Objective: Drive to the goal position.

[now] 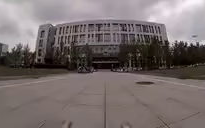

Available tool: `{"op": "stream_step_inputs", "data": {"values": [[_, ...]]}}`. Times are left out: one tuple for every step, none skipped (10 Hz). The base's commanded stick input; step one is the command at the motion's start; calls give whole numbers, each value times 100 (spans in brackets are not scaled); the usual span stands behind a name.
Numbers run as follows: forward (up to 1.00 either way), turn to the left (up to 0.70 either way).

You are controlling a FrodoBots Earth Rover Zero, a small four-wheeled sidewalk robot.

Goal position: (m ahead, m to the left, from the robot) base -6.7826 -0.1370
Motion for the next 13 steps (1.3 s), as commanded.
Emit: {"op": "stream_step_inputs", "data": {"values": [[100, -9], [100, 0], [100, 0], [100, 0], [100, 0], [100, -12], [100, -20], [100, -14], [100, -8], [100, -2], [77, -9], [47, -22], [17, -34]]}}
